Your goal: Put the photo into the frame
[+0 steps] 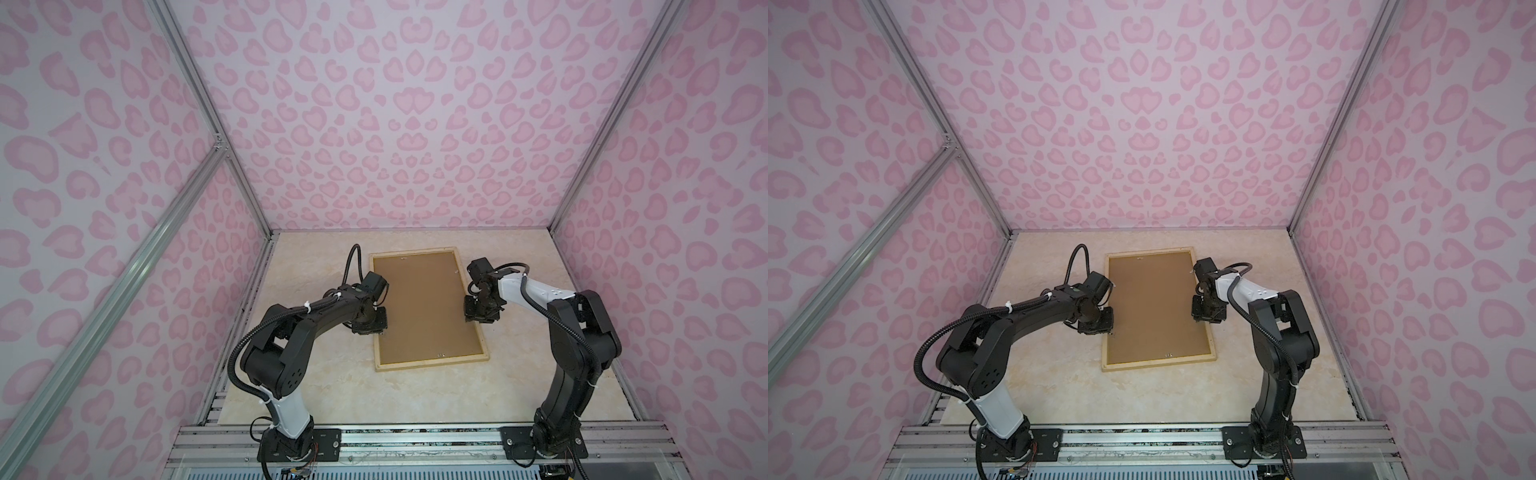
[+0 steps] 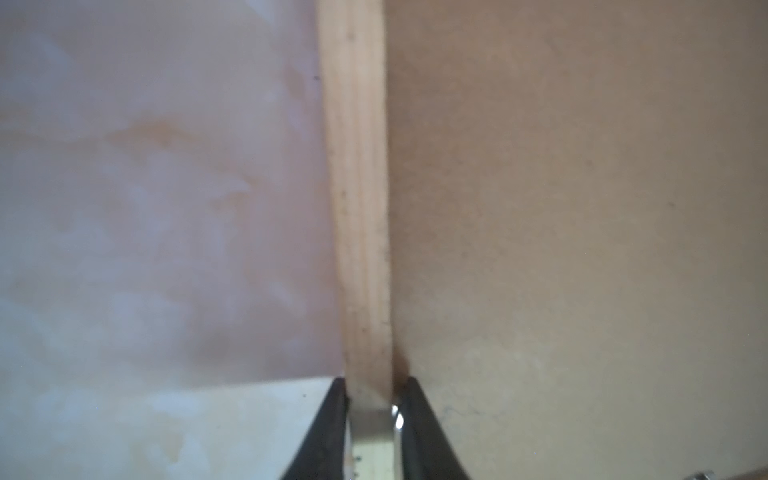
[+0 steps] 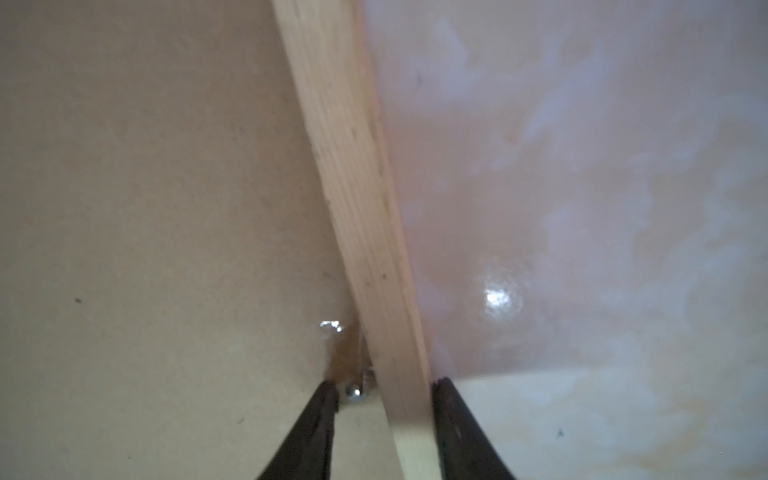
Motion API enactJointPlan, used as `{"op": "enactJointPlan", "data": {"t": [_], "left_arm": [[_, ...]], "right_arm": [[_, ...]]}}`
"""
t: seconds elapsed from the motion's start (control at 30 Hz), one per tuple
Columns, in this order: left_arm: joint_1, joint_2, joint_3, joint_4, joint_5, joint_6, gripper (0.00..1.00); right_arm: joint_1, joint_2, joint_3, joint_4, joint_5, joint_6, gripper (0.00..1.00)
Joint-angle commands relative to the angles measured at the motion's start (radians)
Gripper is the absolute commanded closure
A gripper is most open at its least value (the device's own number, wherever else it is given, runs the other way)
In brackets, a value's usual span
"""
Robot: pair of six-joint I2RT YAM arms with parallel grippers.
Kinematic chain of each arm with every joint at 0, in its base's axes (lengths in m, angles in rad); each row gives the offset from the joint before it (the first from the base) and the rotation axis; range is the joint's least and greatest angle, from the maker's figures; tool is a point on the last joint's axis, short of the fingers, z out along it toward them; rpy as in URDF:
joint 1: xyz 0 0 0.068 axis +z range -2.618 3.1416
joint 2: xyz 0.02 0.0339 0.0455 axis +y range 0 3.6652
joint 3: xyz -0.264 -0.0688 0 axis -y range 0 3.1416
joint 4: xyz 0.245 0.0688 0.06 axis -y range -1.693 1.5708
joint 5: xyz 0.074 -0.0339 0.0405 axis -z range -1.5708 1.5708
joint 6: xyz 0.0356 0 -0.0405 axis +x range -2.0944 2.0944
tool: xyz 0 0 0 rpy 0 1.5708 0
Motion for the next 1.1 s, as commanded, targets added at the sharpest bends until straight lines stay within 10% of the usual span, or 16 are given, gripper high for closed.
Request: {"op": "enactJointPlan", "data": {"t": [0.0,0.57,1.07], "left_arm": [[0.018,-0.015,0.033,0.068,0.138,0.009,0.47],[0.048,-0.081,-0.037,0.031,0.086,-0.009,0.2],[0.166,0.348,0.557,-0.139,-0.07,-0.02,0.22]], "right_arm": [[0.01,0.022,-0.015,0.089,-0.048,0.002,0.42],[0.013,-0.078,-0.109,0.063,0.061,-0.044,0.06],[-0.022,0.155,0.189,-0.016,0.112,-0.114,0.26]]}}
